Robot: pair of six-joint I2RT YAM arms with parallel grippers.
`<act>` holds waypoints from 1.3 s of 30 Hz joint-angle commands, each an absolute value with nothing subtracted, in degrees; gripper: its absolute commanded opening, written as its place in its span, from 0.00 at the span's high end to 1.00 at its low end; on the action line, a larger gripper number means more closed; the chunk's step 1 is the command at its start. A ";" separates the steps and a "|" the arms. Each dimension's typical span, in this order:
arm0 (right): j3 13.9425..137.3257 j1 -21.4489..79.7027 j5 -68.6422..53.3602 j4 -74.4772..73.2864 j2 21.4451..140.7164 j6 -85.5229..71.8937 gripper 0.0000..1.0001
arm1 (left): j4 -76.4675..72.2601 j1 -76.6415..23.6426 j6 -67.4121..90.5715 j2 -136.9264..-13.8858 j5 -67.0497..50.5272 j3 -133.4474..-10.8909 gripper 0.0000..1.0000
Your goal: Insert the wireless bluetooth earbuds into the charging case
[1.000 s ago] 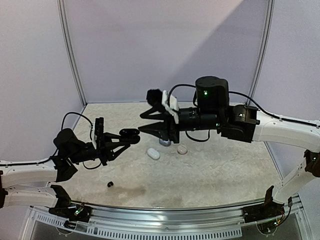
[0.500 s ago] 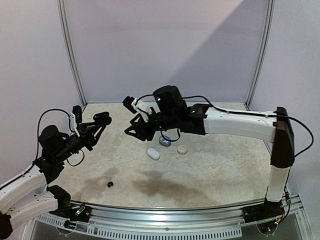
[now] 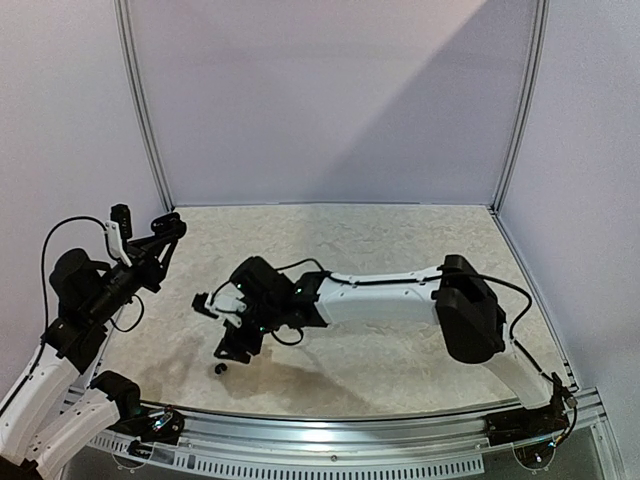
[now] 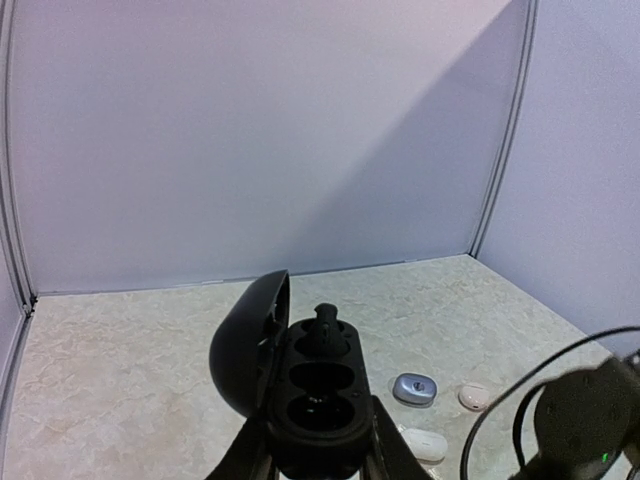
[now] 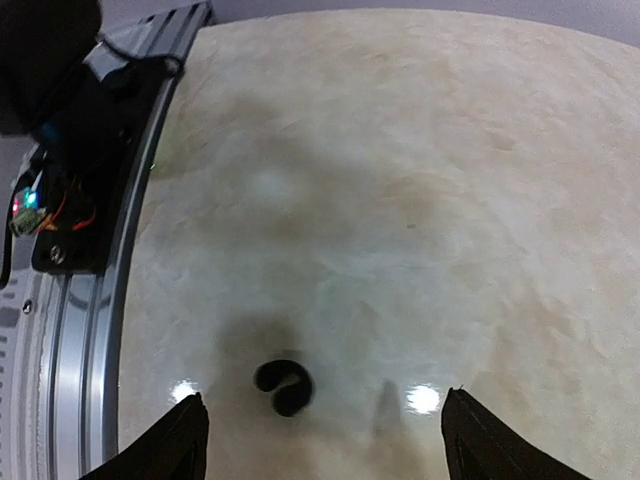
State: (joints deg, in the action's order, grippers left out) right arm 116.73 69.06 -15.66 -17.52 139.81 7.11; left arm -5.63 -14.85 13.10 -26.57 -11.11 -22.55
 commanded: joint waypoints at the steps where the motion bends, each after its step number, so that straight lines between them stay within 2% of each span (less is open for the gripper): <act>1: 120.02 70.62 -21.37 -17.29 144.67 12.80 0.18 | -5.76 -13.93 13.01 -26.13 -12.89 -21.68 1.00; 5: 124.24 71.38 -18.79 -20.16 148.64 13.58 0.18 | -7.19 -13.82 13.24 -26.14 -13.77 -21.04 1.00; 10: 126.48 71.82 -15.17 -22.05 152.23 13.58 0.25 | -8.34 -13.65 13.53 -26.28 -14.04 -20.45 1.00; 16: 125.83 72.12 -15.11 -24.06 152.52 15.08 0.50 | -8.88 -13.48 13.48 -26.54 -14.24 -20.22 1.00; 22: 121.53 73.04 -16.21 -22.40 150.01 18.33 0.62 | -9.70 -13.43 13.67 -27.07 -14.60 -19.66 1.00; 27: 121.56 73.08 -15.59 -23.14 150.20 18.38 0.65 | -9.71 -13.31 13.31 -27.07 -14.75 -19.53 1.00; 34: 121.50 73.10 -12.90 -25.19 150.07 19.01 0.63 | -10.19 -13.34 13.56 -27.61 -15.34 -19.33 1.00; 39: 121.49 73.07 -13.31 -26.23 149.96 19.18 0.72 | -10.36 -13.36 13.57 -27.57 -15.62 -19.25 1.00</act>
